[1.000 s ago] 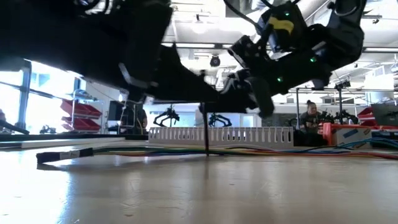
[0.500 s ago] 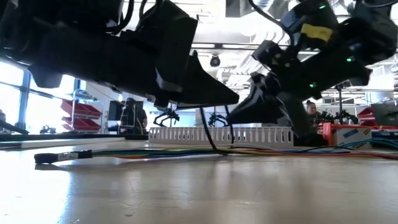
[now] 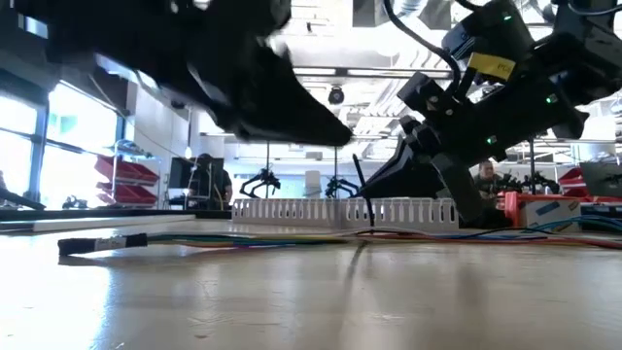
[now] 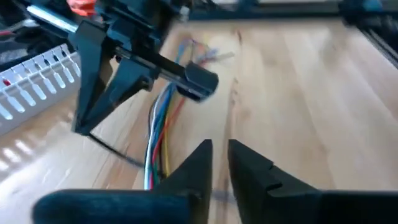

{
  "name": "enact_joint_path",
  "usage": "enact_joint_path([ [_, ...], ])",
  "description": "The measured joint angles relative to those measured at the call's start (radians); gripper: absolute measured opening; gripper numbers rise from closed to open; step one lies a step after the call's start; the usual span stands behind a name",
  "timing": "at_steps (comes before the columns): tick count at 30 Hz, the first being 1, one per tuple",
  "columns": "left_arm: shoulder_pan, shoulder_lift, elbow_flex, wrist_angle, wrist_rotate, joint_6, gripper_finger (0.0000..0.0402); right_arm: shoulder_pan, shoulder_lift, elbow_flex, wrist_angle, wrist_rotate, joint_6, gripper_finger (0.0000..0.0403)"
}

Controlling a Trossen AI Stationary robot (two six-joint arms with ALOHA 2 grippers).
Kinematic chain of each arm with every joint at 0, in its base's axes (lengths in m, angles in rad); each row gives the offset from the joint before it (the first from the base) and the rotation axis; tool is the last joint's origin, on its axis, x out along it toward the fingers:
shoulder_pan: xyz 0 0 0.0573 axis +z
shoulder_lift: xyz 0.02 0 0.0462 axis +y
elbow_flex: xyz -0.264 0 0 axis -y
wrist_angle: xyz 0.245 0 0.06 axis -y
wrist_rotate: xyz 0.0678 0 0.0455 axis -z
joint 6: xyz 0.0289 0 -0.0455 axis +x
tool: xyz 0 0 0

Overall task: Ziptie cables
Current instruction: Wrap the black zip tie on the cable wires

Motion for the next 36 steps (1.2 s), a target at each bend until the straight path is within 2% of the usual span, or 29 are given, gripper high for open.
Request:
enact_joint_path([
  [5, -0.038, -0.147, 0.025, -0.413, 0.098, -0.007, 0.0092, -0.002, 0.000, -0.001, 0.007, -0.004, -0.001, 0.0000],
  [8, -0.079, -0.145, 0.024, -0.499, 0.073, 0.092, 0.0110, -0.003, 0.000, -0.001, 0.008, -0.021, 0.000, 0.0000],
  [11, -0.098, -0.071, 0.023, -0.414, 0.061, 0.231, 0.0123, -0.008, 0.000, -0.001, 0.022, -0.044, 0.012, 0.0000],
  [16, -0.084, 0.112, 0.024, -0.024, 0.075, 0.444, 0.0147, -0.024, 0.001, -0.001, 0.032, -0.072, 0.043, 0.0000],
  [18, -0.075, 0.174, 0.024, 0.080, 0.069, 0.539, 0.0156, -0.032, 0.001, -0.001, 0.035, -0.089, 0.045, 0.0000],
  [21, -0.045, 0.229, 0.036, 0.203, 0.105, 0.597, 0.0166, -0.037, 0.001, -0.001, 0.035, -0.092, 0.061, 0.0000],
  [31, 0.064, 0.302, 0.142, 0.168, 0.436, 0.703, 0.0172, -0.039, 0.001, -0.001, 0.052, -0.093, 0.107, 0.0000],
  [36, 0.112, 0.304, 0.191, 0.063, 0.507, 0.729, 0.0172, -0.039, 0.001, -0.001, 0.054, -0.092, 0.114, 0.0000],
])
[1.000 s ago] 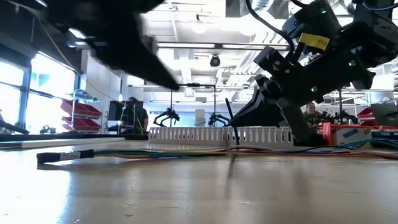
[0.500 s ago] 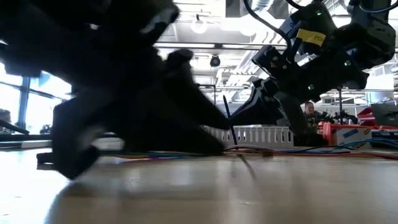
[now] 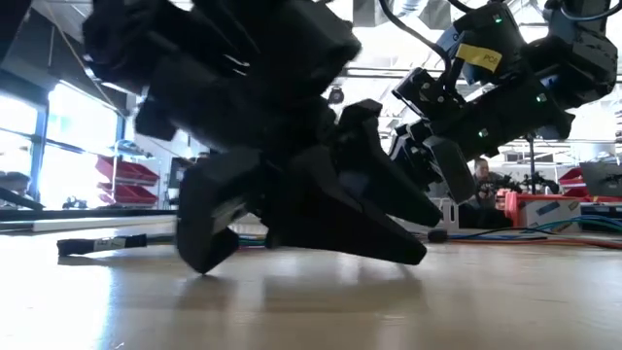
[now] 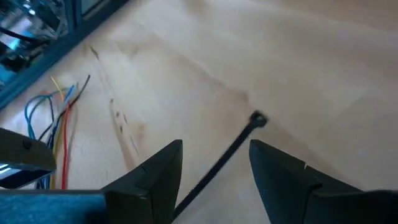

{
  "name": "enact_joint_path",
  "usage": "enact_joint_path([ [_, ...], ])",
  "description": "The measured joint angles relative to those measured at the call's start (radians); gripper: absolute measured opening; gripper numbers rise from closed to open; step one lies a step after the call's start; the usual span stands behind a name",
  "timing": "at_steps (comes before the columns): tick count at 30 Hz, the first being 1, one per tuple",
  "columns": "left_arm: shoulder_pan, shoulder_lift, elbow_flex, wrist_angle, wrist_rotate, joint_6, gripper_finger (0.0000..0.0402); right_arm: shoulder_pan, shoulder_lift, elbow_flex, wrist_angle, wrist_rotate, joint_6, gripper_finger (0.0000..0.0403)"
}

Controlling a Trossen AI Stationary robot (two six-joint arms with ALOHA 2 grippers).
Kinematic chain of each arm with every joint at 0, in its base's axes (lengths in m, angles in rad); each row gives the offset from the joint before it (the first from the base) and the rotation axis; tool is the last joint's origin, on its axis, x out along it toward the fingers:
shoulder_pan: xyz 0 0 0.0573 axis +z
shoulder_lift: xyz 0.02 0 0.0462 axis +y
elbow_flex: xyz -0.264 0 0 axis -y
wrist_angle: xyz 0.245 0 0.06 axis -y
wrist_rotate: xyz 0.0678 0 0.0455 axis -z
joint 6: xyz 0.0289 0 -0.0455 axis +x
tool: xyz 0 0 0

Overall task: Ziptie cables
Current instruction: Wrap the black zip tie on the cable wires

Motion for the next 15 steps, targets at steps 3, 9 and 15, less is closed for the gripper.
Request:
enact_joint_path([
  [3, 0.027, 0.002, 0.038, -0.079, 0.061, 0.024, 0.0172, 0.000, 0.000, 0.000, 0.007, 0.000, 0.000, 0.0000],
  [9, 0.047, 0.037, 0.083, -0.101, 0.118, 0.023, 0.0137, 0.000, 0.000, 0.000, 0.016, 0.000, 0.000, 0.0000],
  [15, 0.035, 0.051, 0.097, -0.099, 0.065, -0.060, 0.0031, 0.000, 0.000, 0.000, 0.024, 0.000, 0.000, 0.0000],
])
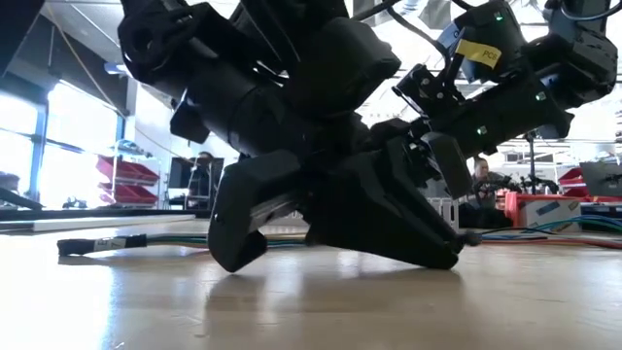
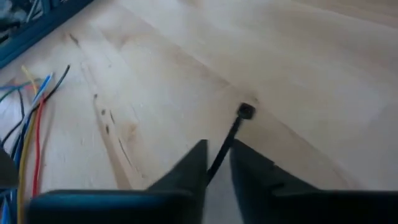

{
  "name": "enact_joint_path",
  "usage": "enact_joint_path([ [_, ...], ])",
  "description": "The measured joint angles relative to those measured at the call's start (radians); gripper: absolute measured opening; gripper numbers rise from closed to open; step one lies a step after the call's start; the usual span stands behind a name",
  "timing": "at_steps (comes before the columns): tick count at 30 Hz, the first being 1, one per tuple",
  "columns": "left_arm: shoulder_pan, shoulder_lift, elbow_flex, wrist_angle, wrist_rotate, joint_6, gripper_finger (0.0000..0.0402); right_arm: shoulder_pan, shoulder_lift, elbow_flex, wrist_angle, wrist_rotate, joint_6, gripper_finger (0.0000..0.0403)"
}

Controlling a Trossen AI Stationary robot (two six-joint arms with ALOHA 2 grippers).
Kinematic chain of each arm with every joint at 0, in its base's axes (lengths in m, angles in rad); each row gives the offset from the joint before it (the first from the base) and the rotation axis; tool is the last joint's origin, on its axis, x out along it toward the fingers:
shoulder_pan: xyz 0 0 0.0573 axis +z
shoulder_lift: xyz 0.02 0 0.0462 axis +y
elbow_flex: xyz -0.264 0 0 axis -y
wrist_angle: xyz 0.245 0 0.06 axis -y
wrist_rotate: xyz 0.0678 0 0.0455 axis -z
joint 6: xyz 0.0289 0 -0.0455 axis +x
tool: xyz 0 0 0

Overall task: Ziptie cables
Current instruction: Wrap the black zip tie on the cable wires

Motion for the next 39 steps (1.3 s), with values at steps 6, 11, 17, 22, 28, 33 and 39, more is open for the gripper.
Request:
enact_joint_path([
  [6, -0.045, -0.015, -0.002, 0.003, -0.268, -0.135, 0.0002, 0.001, 0.000, 0.000, 0.004, 0.001, 0.000, 0.0000],
  [11, -0.109, -0.020, -0.060, 0.164, -0.482, -0.238, 0.0000, 0.011, 0.000, 0.000, 0.025, 0.002, -0.015, 0.0000],
  [17, -0.143, -0.021, -0.223, 0.559, -0.605, -0.357, 0.0000, 0.035, 0.000, 0.007, 0.042, 0.000, -0.030, 0.0000],
  [22, -0.147, -0.023, -0.328, 0.781, -0.602, -0.433, 0.0000, 0.053, 0.000, 0.031, 0.023, 0.000, -0.079, 0.0000],
  [28, -0.145, -0.023, -0.392, 0.900, -0.602, -0.523, 0.0000, 0.084, 0.000, 0.089, -0.096, 0.015, -0.119, 0.0000],
  [33, -0.141, -0.025, -0.402, 0.936, -0.600, -0.583, 0.0000, 0.116, 0.000, 0.128, -0.184, 0.090, -0.134, 0.0000],
  [39, -0.112, -0.025, -0.402, 0.934, -0.589, -0.714, 0.0000, 0.176, 0.003, 0.175, -0.246, 0.227, -0.200, 0.0000],
])
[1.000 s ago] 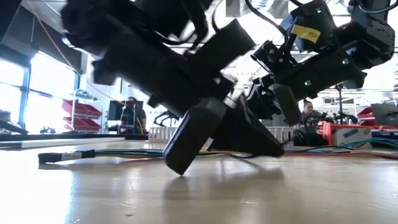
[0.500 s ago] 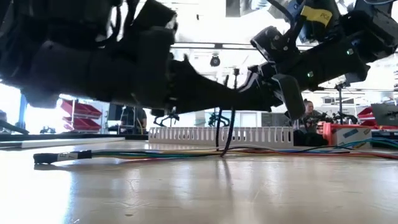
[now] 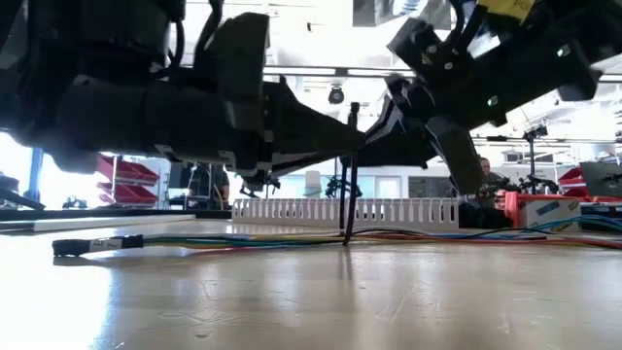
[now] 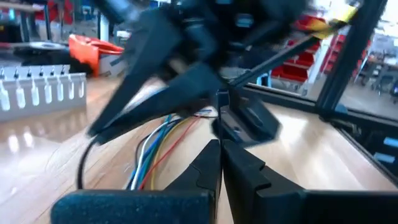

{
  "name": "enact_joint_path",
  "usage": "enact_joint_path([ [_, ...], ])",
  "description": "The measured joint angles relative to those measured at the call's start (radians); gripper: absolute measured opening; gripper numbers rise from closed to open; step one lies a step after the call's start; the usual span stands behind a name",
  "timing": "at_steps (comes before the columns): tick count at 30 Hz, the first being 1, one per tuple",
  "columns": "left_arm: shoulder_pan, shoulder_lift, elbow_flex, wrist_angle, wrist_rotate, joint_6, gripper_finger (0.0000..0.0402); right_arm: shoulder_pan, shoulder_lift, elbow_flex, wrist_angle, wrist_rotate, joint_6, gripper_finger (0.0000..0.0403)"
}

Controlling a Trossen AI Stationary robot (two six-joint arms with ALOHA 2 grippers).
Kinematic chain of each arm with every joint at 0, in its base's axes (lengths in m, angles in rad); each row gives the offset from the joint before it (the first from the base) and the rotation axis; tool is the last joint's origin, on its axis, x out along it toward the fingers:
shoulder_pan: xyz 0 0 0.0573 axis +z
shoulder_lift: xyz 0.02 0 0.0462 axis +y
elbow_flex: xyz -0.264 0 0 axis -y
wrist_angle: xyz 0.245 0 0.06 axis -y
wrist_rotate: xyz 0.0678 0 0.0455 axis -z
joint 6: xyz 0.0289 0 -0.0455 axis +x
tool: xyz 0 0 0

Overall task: Ziptie cables
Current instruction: Wrap the black zip tie on the cable wires

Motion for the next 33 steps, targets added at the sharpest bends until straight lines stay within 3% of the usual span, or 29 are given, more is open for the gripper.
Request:
enact_joint_path([
  [10, 0.018, 0.000, 0.000, 0.018, 0.055, -0.084, 0.0000, 0.065, 0.005, 0.023, -0.036, 0.252, -0.125, 0.0000],
  [20, 0.018, -0.002, 0.000, 0.045, 0.065, -0.094, 0.0000, 0.062, 0.009, 0.023, -0.035, 0.263, -0.148, 0.0000],
  [33, 0.018, -0.002, 0.001, 0.048, 0.071, -0.146, 0.0000, 0.077, 0.105, 0.023, 0.109, 0.294, -0.151, 0.0000],
])
